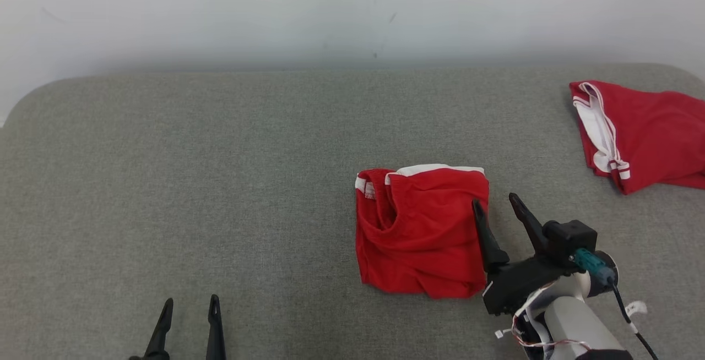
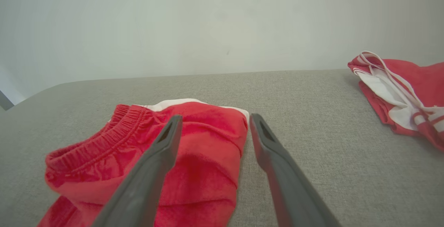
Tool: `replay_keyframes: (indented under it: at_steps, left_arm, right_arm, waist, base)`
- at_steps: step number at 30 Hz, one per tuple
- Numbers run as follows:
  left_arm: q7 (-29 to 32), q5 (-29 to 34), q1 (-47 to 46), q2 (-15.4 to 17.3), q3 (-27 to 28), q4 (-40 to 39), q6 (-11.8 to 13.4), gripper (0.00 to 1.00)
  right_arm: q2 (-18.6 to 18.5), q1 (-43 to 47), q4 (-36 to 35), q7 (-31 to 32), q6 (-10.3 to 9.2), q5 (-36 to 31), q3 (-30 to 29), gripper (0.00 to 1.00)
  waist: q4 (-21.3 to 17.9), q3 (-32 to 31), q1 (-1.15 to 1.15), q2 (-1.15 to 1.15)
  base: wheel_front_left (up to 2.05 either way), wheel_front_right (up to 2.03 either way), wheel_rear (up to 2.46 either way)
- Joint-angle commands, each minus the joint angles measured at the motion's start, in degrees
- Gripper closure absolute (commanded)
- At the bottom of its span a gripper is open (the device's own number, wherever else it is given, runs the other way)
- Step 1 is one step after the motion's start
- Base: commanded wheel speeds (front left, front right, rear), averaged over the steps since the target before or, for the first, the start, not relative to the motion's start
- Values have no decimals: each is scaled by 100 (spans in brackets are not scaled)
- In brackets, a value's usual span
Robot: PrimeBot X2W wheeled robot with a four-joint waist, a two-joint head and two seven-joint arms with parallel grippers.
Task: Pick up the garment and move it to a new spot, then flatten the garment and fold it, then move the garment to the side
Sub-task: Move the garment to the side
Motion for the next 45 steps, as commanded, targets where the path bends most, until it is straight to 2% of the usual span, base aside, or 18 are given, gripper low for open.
replay_keyframes:
  at_steps: [1,9,17,18,19,20,25,31,39,40,45]
  left_arm:
    - [-18,-33,-110,-10,-21,10,15,0]
    - [-17,-56,-202,-9,-88,15,34,0]
    - [-17,-74,-289,-9,-161,66,18,0]
    - [-17,-82,-297,-9,-170,68,22,0]
    - [-17,-86,-301,-9,-172,63,28,0]
    - [-18,-89,-305,-9,-171,57,38,0]
    - [-18,-125,-286,-9,-141,8,72,0]
    - [-18,-145,-453,-8,-157,-69,63,0]
    - [-17,-97,-785,-9,-236,-259,14,0]
    - [-17,-97,-785,-9,-236,-259,14,0]
    - [-17,6,-994,-8,-251,-406,-48,0]
  right_arm:
    - [-38,-156,148,-1,-12,1,4,0]
    - [10,-725,1759,1,-12,105,9,0]
    - [165,-976,2800,134,-12,430,299,0]
    - [186,-1011,2868,127,-12,496,349,64]
    - [189,-1056,2903,115,-12,535,413,87]
    - [172,-1111,2936,102,-12,577,469,100]
    - [-87,-1453,2960,45,-17,692,716,100]
    - [-615,-2021,2794,25,-14,784,1172,100]
    - [-1585,-2810,2415,252,-14,1030,1881,100]
    - [-1585,-2810,2415,252,-14,1030,1881,100]
    - [-2241,-3248,2063,458,-14,1299,2288,100]
  waist:
    - [153,156,0,-1]
    - [337,303,0,-1]
    - [423,332,0,-1]
    - [433,333,0,-1]
    - [440,335,0,-1]
    - [442,340,0,-1]
    - [361,448,0,-1]
    - [244,767,0,-1]
    - [30,1313,0,-1]
    - [30,1313,0,-1]
    - [-160,1650,0,-1]
  base:
    - [0,0,0]
    - [0,0,0]
    - [0,0,0]
    - [0,0,0]
    - [0,0,0]
    - [0,0,0]
    - [0,0,0]
    - [0,0,0]
    - [0,0,0]
    - [0,0,0]
    - [0,0,0]
